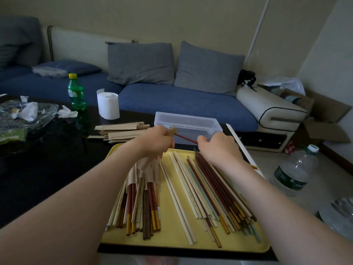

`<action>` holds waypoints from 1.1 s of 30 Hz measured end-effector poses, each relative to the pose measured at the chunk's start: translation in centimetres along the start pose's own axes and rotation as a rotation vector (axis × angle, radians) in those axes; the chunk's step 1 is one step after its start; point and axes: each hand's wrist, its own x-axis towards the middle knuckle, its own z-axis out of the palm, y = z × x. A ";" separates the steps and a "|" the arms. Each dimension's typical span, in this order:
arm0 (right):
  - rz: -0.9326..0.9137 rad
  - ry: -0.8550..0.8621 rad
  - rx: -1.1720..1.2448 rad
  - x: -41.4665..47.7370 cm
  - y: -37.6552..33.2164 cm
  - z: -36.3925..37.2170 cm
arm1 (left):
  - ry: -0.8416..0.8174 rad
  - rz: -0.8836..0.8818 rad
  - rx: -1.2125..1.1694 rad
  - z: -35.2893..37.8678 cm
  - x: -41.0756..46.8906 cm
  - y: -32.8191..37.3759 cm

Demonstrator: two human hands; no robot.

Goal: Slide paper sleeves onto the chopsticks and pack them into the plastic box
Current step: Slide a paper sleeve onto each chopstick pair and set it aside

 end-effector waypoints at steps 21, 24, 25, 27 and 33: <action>-0.339 0.080 -0.209 -0.6 0.4 -0.7 | -0.172 0.200 0.525 1.2 -0.7 1.6; -0.445 0.050 -0.185 -0.8 0.6 -0.5 | -0.213 0.214 0.457 1.2 -0.7 1.6; -0.476 0.001 -0.138 -0.8 0.6 -0.4 | -0.207 0.232 0.434 1.1 -0.7 1.6; -0.531 -0.113 0.005 -0.7 0.6 0.1 | -0.166 0.263 0.413 1.0 -0.8 1.7; -0.419 0.028 0.002 0.8 2.1 -0.3 | 0.009 0.240 0.391 0.2 -0.5 0.6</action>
